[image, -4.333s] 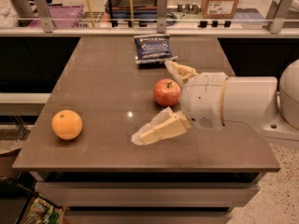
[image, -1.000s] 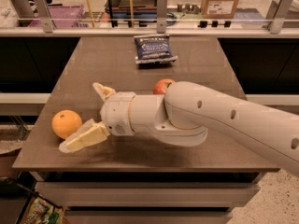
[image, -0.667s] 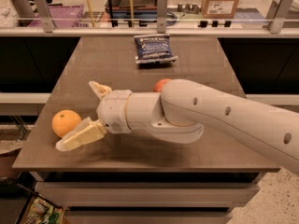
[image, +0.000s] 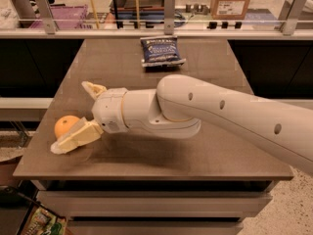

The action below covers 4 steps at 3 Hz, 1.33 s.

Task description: Pick orange

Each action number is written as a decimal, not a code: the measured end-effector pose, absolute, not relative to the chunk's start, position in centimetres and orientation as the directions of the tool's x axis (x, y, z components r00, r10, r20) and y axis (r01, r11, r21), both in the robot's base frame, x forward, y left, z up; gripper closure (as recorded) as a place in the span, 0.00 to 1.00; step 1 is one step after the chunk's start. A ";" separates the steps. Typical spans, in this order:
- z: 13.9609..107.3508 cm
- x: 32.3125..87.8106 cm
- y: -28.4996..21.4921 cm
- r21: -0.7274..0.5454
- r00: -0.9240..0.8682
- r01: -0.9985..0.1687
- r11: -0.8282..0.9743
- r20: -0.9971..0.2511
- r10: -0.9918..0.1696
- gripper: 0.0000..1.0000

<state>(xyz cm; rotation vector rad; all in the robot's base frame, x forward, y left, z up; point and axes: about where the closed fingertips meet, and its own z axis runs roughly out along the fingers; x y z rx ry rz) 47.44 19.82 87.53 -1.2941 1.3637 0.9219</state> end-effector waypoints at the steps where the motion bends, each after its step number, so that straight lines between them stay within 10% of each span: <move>1: 87.0 46.8 19.8 -0.094 0.061 -0.986 0.140 -0.973 -0.223 0.00; 2: 86.5 46.4 19.8 -0.082 0.048 -0.986 0.145 -0.973 -0.224 0.00; 4: 85.9 46.4 20.0 -0.073 0.042 -0.988 0.138 -0.975 -0.217 0.41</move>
Offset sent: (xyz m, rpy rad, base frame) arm -0.0131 -0.0054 -0.0194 -0.0011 0.0459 -0.0231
